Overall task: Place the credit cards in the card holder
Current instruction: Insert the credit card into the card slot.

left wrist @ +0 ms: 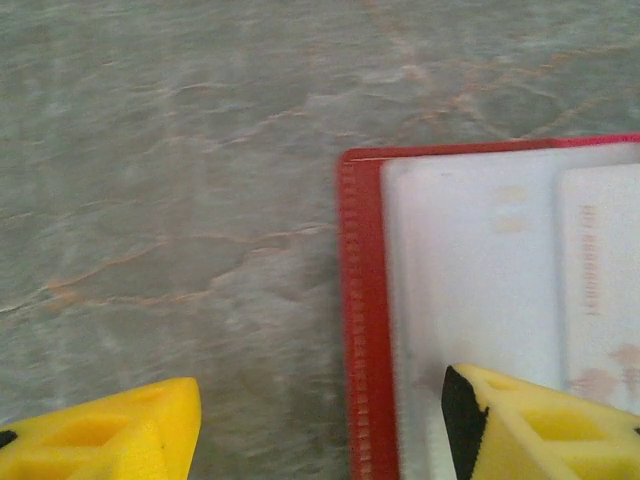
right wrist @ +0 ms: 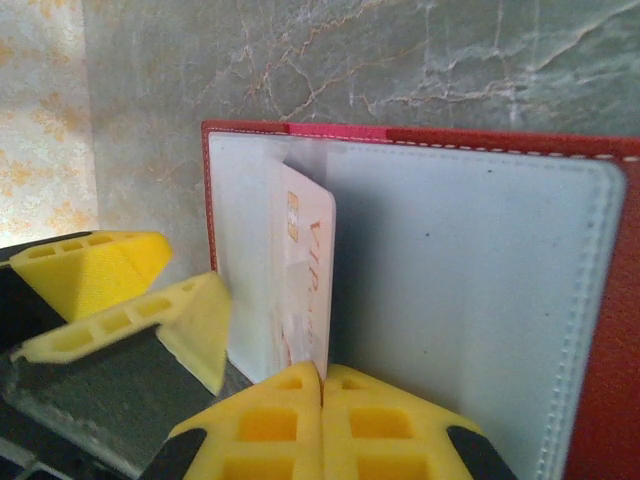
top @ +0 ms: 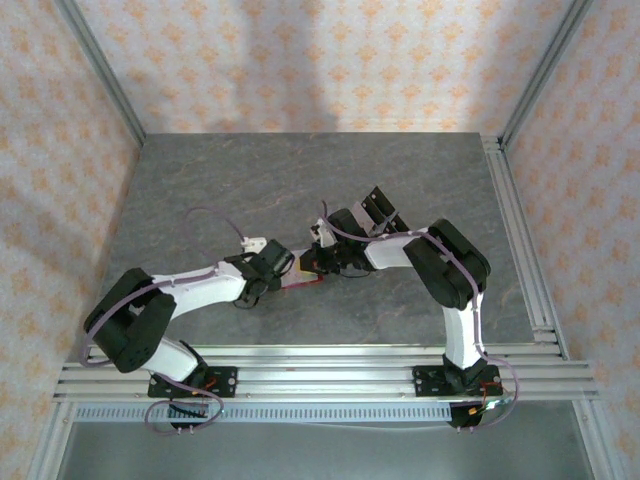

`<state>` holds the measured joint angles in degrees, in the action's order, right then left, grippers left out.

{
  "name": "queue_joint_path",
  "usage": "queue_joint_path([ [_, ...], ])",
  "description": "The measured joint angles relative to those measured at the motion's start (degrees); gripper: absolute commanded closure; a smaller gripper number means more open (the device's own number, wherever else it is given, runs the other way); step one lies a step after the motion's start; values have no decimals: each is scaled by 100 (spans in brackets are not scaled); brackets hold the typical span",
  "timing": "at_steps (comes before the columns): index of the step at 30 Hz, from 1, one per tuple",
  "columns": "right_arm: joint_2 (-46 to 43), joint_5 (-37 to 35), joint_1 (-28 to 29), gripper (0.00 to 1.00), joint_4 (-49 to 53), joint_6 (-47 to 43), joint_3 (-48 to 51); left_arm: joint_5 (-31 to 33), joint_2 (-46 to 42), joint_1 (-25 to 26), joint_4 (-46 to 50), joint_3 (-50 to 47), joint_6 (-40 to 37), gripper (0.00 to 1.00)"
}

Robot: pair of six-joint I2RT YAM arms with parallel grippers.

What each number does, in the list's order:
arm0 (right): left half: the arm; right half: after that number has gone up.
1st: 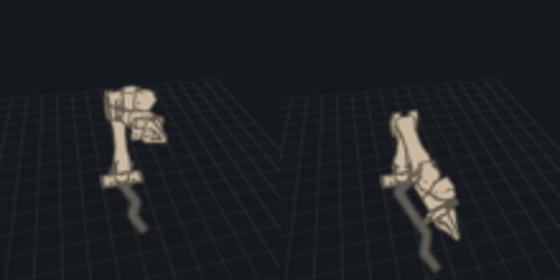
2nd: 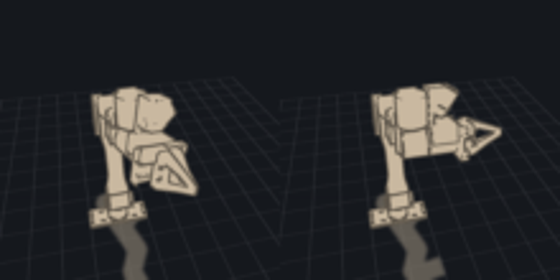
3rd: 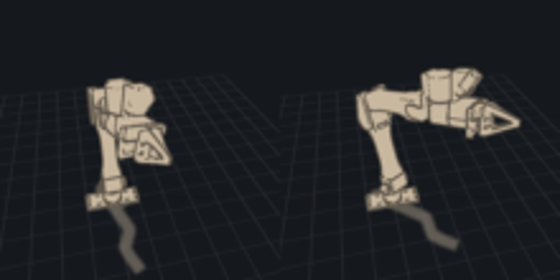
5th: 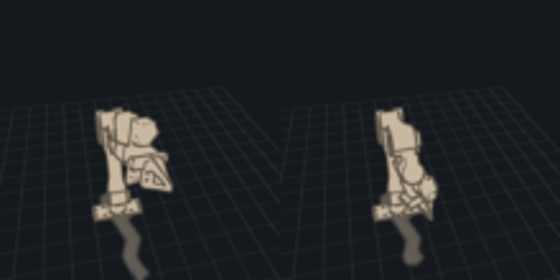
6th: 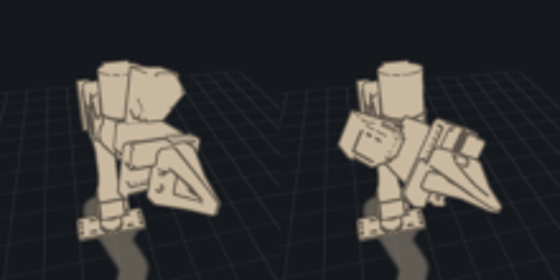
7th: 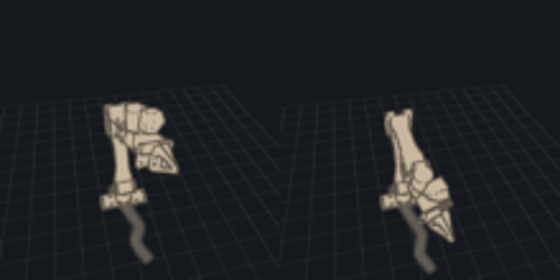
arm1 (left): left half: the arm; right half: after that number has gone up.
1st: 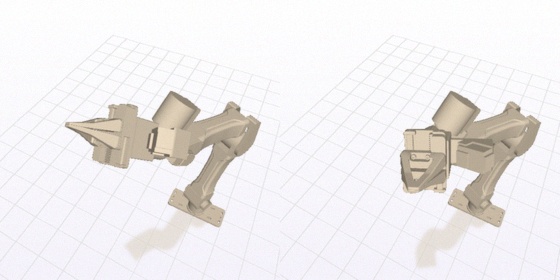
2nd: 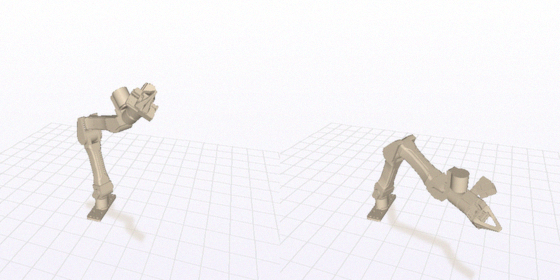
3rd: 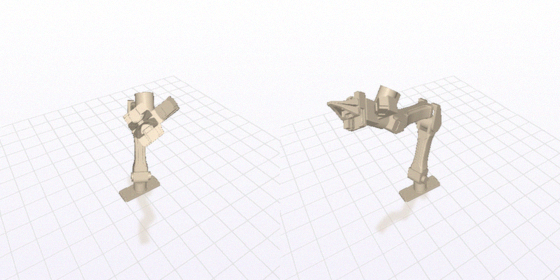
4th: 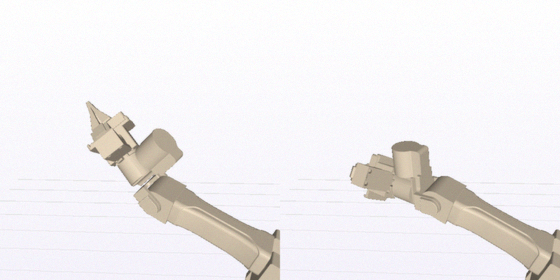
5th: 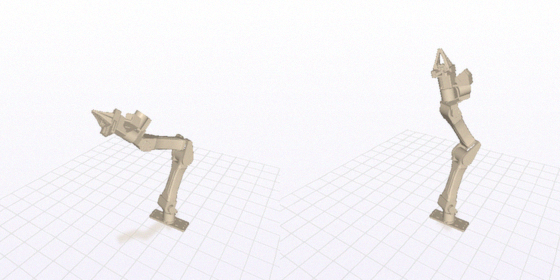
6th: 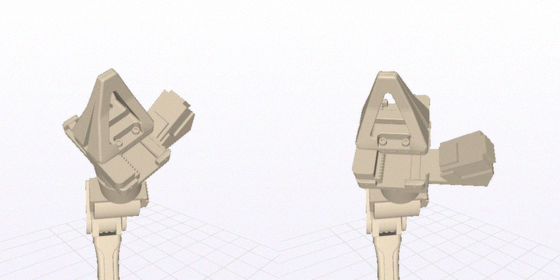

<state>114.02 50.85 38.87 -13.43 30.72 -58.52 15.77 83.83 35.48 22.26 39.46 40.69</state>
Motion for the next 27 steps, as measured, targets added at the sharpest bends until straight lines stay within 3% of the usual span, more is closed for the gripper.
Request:
queue_joint_path([
  [8, 7, -2, 0, 100, 168, -79, -72, 138, -481, -750, 452, 0, 103, 33],
  [27, 168, 20, 7, 100, 496, -205, -350, -103, 173, -778, 229, -15, -28, 35],
])
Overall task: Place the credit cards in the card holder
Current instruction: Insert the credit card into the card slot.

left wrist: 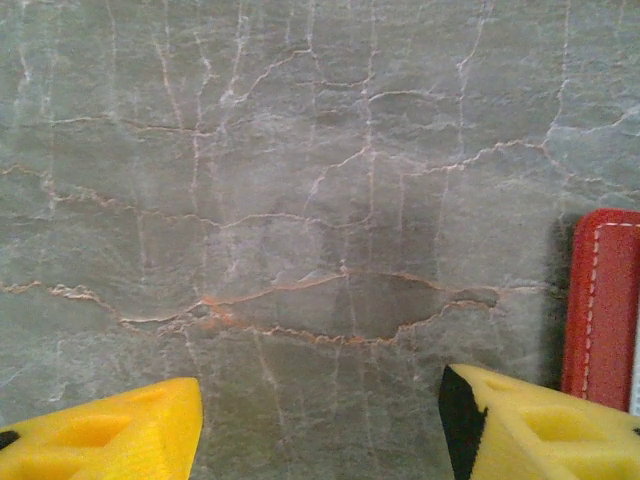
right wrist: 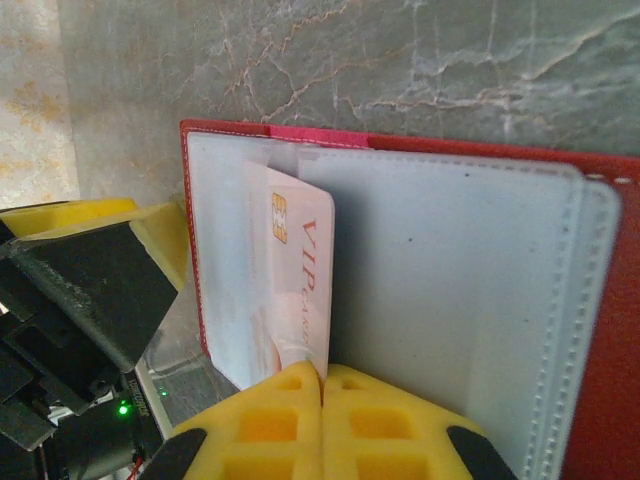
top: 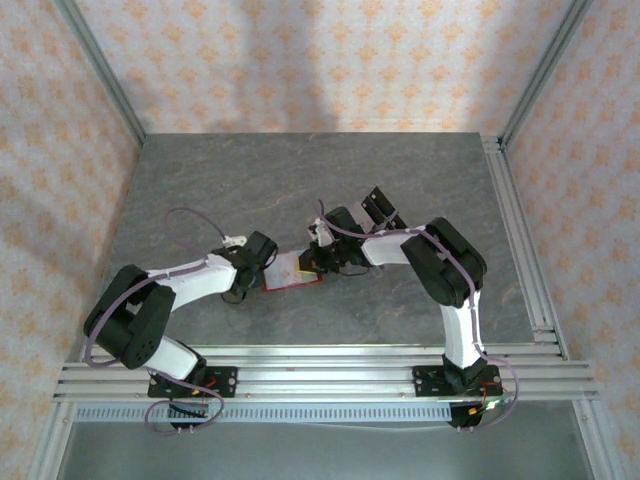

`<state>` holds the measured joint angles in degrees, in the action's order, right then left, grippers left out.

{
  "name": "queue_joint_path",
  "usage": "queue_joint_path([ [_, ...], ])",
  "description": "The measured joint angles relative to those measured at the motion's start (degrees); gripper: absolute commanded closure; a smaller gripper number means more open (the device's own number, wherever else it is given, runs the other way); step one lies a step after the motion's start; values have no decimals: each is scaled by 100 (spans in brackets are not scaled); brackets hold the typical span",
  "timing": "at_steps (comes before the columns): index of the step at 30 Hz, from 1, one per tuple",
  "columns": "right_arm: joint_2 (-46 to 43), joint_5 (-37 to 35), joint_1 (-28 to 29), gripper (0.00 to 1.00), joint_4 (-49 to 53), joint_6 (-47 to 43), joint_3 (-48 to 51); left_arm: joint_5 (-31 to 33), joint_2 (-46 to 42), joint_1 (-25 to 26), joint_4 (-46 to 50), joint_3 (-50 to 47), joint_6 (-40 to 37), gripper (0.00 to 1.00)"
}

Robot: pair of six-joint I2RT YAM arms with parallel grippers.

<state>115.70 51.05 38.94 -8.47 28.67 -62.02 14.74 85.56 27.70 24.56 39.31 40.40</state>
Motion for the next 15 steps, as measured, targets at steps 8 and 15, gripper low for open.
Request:
queue_joint_path([
  [8, 129, -2, 116, 100, 175, -37, -254, -35, 55, 35, -81, 0, 4, 35],
  [15, 208, -2, 160, 97, 446, -138, -466, 17, 103, 90, -138, 0, 4, 36],
])
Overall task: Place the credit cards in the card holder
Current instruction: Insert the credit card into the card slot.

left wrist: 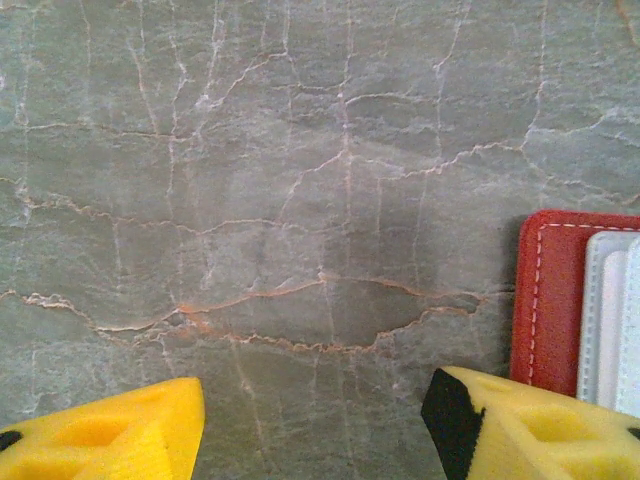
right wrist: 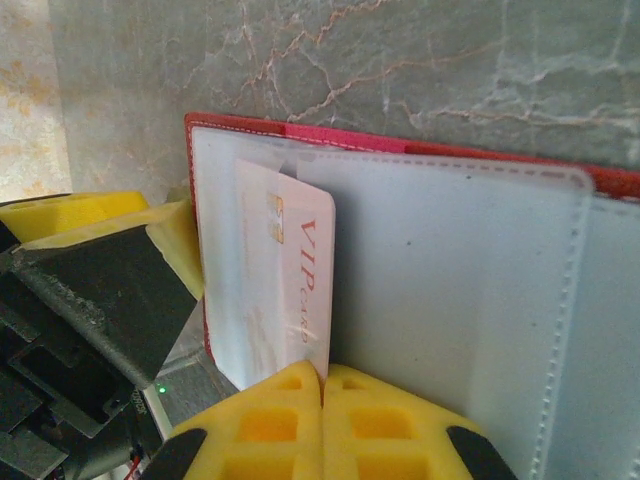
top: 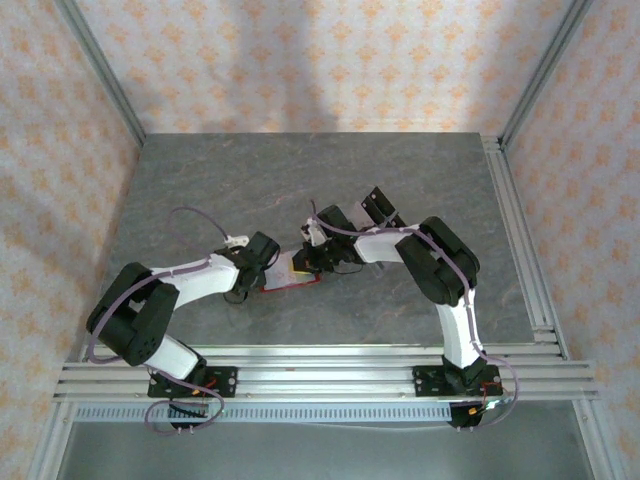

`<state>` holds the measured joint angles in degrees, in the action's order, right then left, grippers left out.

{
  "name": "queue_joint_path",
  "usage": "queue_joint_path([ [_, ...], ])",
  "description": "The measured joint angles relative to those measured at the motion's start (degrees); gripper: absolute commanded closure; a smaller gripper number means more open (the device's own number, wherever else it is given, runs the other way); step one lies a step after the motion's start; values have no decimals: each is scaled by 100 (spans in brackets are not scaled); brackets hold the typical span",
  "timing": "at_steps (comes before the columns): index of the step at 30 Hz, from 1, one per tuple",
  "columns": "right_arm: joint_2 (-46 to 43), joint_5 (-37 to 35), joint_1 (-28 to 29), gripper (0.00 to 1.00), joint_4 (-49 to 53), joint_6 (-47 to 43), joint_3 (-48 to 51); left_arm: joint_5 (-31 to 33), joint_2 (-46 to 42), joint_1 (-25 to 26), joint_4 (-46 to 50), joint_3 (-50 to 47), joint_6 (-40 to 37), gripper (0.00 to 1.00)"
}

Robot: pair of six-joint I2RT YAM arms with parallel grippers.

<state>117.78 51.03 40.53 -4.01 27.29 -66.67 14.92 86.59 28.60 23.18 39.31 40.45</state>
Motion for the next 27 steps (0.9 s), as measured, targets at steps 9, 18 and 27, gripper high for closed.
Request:
queue_joint_path([
  [9, -216, -186, 81, 64, 654, -330, -173, 35, 20, 28, -26, -2, 0, 36],
  [18, -584, -820, 90, 73, 1731, -699, -431, 35, 20, 33, -87, -33, 0, 36],
  [27, -573, -1241, 94, 100, 2363, -835, -975, 55, 20, 55, -120, -48, -2, 36],
])
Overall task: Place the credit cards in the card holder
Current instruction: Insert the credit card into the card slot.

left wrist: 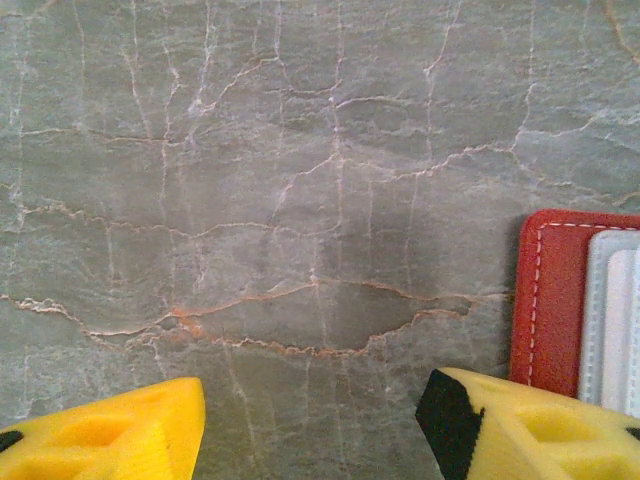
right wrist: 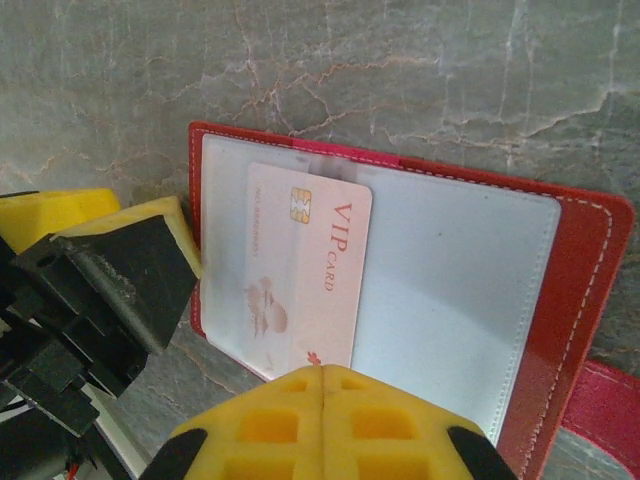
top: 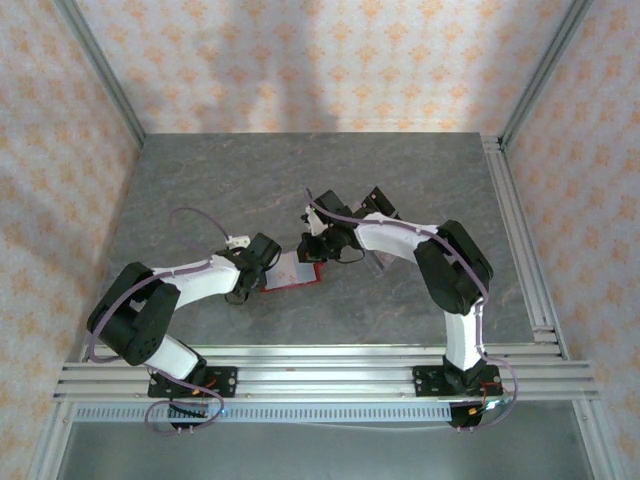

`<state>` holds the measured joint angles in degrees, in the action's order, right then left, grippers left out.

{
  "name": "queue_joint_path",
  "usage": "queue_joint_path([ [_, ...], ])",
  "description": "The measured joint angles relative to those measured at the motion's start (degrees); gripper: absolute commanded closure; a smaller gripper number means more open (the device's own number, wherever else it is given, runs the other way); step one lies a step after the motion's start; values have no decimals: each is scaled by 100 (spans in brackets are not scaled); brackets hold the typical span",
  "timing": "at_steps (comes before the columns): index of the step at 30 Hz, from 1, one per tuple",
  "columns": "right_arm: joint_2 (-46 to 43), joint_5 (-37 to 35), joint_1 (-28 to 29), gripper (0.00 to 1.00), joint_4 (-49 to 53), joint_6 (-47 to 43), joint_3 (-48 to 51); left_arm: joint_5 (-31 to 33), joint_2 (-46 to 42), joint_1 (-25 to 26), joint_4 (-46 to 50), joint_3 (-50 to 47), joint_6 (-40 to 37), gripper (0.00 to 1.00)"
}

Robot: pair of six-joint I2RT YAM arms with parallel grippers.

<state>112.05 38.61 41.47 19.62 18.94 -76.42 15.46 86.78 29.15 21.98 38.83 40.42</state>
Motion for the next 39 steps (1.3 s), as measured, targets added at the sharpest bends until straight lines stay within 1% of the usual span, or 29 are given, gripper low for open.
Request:
queue_joint_path([
  [14, 605, -98, 68, 100, 210, 2, -350, -2, 0, 0, -96, -42, 0, 36],
  [25, 833, -118, 258, 100, 372, -2, -647, -4, 0, 2, -184, -81, 2, 36],
  [37, 1154, -160, 402, 100, 798, -70, -1231, -4, -4, 11, -256, -118, 2, 37],
  [39, 1187, -164, 402, 97, 868, -105, -1285, -2, -4, 11, -256, -118, 2, 37],
])
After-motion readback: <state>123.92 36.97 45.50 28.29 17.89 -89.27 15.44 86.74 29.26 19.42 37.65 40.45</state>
